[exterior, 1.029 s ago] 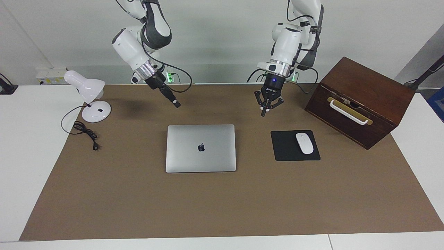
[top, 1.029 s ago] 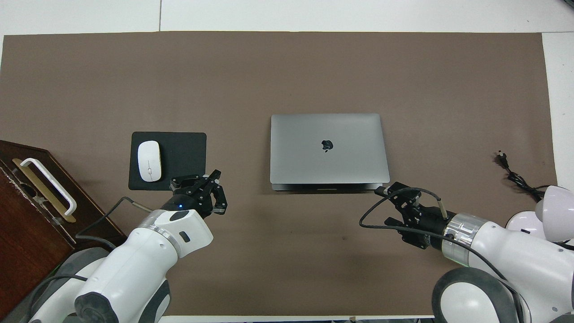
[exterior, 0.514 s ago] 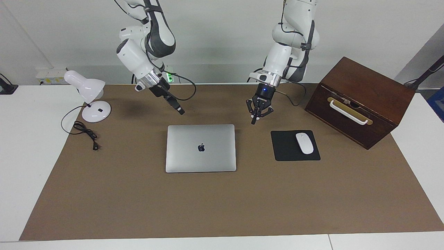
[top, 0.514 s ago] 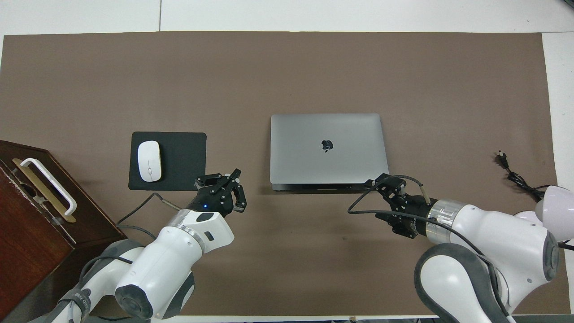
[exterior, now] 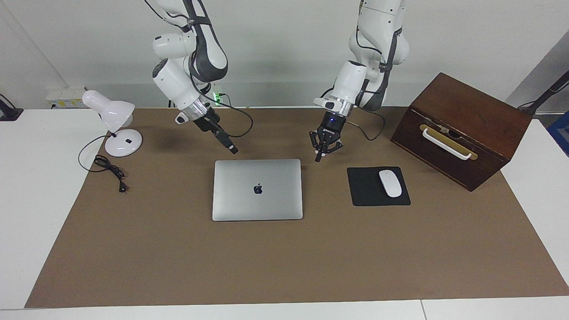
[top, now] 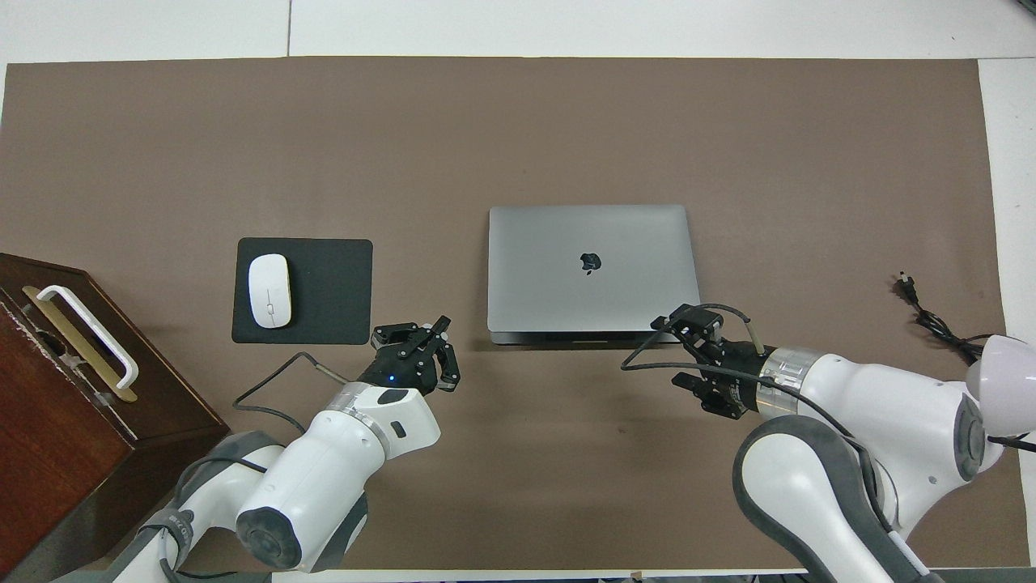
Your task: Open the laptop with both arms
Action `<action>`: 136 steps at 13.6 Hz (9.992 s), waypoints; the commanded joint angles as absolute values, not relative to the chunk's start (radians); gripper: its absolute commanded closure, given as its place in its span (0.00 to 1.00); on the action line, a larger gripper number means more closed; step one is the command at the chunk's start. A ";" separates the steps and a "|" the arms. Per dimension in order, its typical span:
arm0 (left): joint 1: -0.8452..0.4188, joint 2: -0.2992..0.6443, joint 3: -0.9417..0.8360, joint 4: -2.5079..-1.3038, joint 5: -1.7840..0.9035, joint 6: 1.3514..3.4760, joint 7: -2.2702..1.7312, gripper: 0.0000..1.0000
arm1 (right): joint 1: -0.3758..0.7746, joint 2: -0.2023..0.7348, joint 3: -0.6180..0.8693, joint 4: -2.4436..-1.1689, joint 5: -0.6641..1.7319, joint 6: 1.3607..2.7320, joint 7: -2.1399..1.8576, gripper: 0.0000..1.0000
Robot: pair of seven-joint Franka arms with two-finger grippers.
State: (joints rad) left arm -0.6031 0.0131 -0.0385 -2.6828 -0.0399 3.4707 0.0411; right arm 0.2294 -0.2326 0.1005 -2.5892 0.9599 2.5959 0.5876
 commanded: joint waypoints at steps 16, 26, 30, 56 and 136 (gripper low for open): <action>-0.684 0.278 -0.021 -2.485 -0.043 3.504 0.049 1.00 | 0.268 -0.077 0.106 -2.465 0.957 2.707 0.580 0.00; -0.690 0.301 -0.020 -2.474 -0.034 3.504 0.058 1.00 | 0.265 -0.057 0.106 -2.467 0.957 2.707 0.565 0.00; -0.690 0.305 -0.020 -2.474 -0.032 3.504 0.060 1.00 | 0.256 -0.028 0.106 -2.444 0.957 2.714 0.546 0.00; -0.690 0.319 -0.018 -2.476 -0.031 3.504 0.091 1.00 | 0.270 0.064 0.106 -2.244 0.956 2.767 0.557 0.00; -0.420 -0.278 -0.012 -2.249 -0.043 2.310 0.035 1.00 | -0.034 -0.040 0.009 -1.525 -0.012 1.560 -0.035 0.00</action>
